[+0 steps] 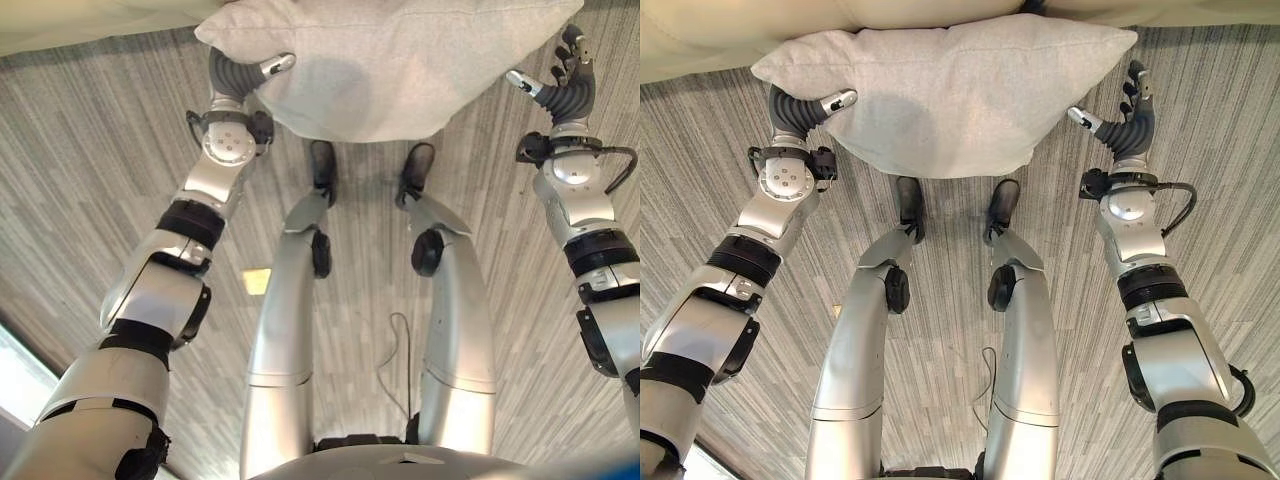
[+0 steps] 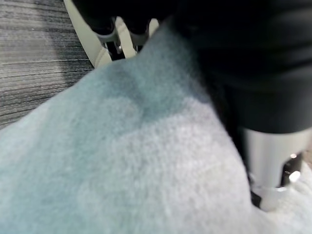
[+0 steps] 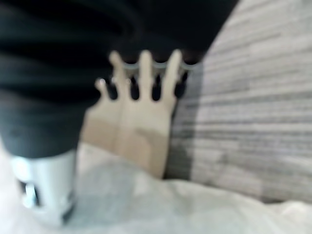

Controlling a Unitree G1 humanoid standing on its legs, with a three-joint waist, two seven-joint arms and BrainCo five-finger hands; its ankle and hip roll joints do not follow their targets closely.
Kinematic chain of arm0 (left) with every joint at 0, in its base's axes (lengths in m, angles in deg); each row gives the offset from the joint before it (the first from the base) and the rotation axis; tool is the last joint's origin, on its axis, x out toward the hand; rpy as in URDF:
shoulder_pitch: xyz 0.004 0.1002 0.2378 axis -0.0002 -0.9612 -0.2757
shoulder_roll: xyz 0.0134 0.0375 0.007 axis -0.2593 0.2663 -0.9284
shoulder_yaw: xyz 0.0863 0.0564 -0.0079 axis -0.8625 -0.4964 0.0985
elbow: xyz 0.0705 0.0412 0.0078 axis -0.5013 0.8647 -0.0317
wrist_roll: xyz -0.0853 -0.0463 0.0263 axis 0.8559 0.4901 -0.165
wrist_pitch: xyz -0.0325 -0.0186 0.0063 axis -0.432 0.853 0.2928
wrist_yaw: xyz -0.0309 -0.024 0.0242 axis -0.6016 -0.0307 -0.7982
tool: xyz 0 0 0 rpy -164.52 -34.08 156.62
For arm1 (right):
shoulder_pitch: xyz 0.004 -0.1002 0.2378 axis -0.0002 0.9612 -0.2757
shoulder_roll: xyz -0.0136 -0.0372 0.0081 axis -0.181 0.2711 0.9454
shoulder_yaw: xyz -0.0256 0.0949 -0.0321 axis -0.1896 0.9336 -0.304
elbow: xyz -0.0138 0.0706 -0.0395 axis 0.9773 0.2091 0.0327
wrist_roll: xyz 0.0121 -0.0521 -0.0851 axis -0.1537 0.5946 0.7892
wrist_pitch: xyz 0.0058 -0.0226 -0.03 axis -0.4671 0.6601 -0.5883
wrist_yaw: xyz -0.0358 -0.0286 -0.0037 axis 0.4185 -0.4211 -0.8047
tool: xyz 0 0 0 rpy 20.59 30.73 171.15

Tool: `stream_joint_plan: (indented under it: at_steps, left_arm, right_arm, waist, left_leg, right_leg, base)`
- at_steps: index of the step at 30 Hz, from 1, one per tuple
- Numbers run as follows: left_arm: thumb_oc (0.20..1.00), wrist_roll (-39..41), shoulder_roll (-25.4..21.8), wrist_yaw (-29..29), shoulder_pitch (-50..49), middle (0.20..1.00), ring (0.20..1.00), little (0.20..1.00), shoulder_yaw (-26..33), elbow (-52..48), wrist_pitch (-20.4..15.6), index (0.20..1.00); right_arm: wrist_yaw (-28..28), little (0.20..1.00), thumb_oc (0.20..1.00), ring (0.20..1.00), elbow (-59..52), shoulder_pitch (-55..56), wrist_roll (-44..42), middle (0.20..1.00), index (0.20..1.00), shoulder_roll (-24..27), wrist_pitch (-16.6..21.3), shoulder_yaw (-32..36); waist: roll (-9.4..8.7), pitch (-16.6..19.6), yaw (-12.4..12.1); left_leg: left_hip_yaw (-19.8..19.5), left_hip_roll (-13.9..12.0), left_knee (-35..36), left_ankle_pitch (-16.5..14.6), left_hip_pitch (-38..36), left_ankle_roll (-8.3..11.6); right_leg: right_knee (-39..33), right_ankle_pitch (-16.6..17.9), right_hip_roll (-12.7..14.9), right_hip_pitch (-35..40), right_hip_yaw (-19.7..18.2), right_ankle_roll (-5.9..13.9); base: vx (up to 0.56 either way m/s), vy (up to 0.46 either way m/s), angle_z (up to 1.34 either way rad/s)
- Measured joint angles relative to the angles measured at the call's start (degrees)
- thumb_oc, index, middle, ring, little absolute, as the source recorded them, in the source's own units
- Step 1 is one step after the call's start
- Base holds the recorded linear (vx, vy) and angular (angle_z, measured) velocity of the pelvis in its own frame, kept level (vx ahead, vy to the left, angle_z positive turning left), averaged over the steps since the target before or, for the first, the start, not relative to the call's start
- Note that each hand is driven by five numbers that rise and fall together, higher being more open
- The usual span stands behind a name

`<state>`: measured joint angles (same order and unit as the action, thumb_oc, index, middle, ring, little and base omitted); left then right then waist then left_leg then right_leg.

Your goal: Pick up all the scattered cushions and arrange them neatly on the sofa.

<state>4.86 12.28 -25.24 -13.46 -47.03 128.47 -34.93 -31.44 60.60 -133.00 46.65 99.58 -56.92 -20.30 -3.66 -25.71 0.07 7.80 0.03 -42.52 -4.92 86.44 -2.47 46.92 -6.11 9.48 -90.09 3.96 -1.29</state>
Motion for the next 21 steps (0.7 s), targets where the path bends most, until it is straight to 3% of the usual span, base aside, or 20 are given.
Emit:
stream_joint_plan:
  at_steps: [14, 21]
  left_arm:
    - [1.000, 0.15, -1.21, -0.06, 0.01, 1.000, 1.000, 1.000, -0.59, -1.78, -0.01, 1.000]
    - [1.000, 2.44, 0.72, 1.18, 0.09, 1.000, 1.000, 1.000, -0.25, -1.75, -0.12, 1.000]
  right_arm:
    - [0.20, 1.000, 1.000, 1.000, 1.95, -6.77, 0.18, 1.000, 1.000, -0.86, -0.32, -6.69]
    - [0.56, 1.000, 1.000, 1.000, 2.19, -7.73, -0.63, 1.000, 1.000, -7.24, -0.34, -7.34]
  waist:
    - [0.49, 0.24, -0.77]
    - [0.57, 0.27, -1.13]
  left_leg:
    - [0.01, -0.18, -1.75, -0.26, 1.67, 0.21]
    - [0.07, -0.47, -1.71, -0.20, 1.55, 0.32]
  right_leg:
    - [1.87, -0.65, 0.07, -1.90, -0.04, 0.00]
    - [1.92, -0.38, -0.23, -1.91, -0.05, -0.65]
  base:
    - [0.00, 0.000, 0.00]
    - [0.00, 0.000, 0.00]
